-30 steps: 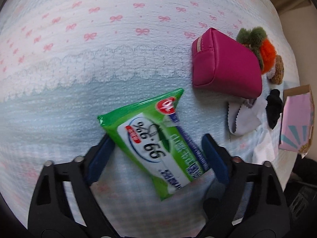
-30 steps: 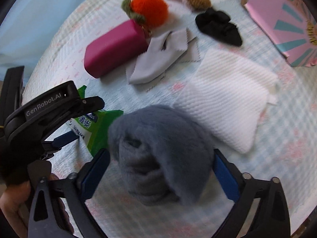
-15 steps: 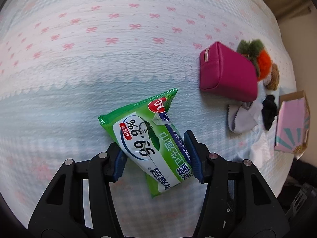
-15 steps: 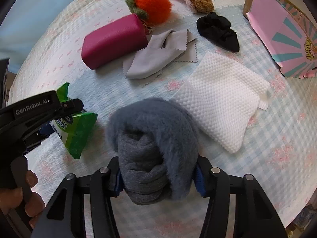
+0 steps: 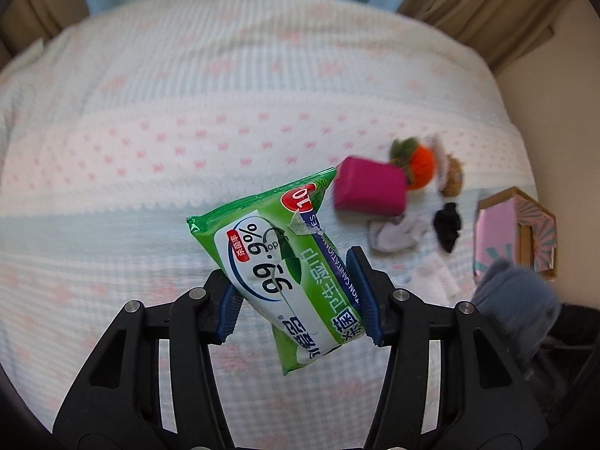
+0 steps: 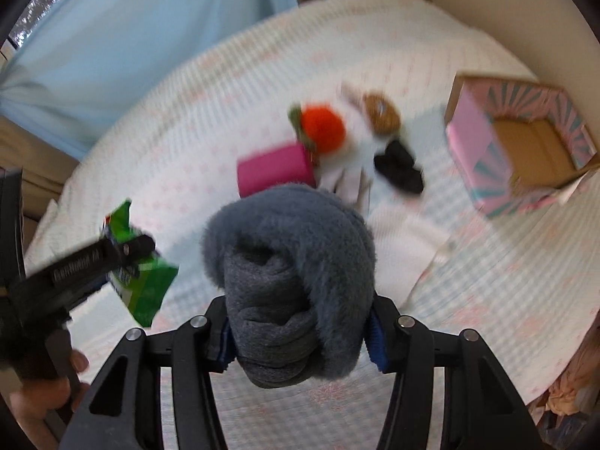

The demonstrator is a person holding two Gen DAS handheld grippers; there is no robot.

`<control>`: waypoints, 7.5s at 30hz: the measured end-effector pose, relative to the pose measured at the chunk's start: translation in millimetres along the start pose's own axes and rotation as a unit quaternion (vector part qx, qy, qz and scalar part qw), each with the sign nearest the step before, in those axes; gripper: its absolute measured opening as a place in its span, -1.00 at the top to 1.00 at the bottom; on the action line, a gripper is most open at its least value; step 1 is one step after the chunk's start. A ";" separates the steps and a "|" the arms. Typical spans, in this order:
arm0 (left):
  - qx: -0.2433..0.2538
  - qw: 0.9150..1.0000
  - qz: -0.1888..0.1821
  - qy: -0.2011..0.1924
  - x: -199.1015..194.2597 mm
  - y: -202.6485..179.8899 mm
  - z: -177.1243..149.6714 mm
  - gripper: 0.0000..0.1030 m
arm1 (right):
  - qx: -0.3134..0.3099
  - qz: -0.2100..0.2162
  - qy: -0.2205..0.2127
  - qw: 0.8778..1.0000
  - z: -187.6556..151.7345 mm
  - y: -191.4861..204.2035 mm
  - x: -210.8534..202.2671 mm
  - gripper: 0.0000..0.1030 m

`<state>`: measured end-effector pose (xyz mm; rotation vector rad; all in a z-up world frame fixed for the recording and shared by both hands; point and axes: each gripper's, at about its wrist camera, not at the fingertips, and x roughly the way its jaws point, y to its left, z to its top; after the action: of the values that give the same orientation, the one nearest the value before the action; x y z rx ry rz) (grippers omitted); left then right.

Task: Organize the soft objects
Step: 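Carry the wipe pack and sock roll over the cardboard box with both tools, then open both tools to drop the items into the box and withdraw, then grasp the grey cloth with the left tool while the right tool grasps the white cloth, then carry both cloths over the cardboard box with both tools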

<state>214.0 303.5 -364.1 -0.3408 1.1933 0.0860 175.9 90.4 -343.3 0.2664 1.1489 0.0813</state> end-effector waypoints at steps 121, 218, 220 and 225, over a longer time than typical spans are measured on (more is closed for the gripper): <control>0.171 0.975 -0.038 -0.135 -154.4 -160.8 -73.1 -0.99 | -0.074 0.003 -0.151 0.986 36.9 -138.5 -195.3 -0.80; 0.204 0.971 -0.048 -0.112 -83.5 -248.5 -37.4 0.81 | -0.042 -0.039 -0.146 0.988 67.3 -176.7 -144.1 0.77; 0.205 0.970 -0.055 -0.115 -89.0 -264.4 -36.6 0.81 | -0.028 -0.042 -0.151 0.987 76.5 -191.6 -156.4 0.77; 0.206 0.970 -0.063 -0.115 -89.4 -308.1 -38.5 0.81 | -0.002 -0.042 -0.150 0.988 96.4 -234.9 -172.1 0.77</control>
<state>221.5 10.5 -228.2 -0.0368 0.9286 -0.2272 175.9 -186.8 -212.1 0.2181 0.8596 -0.0297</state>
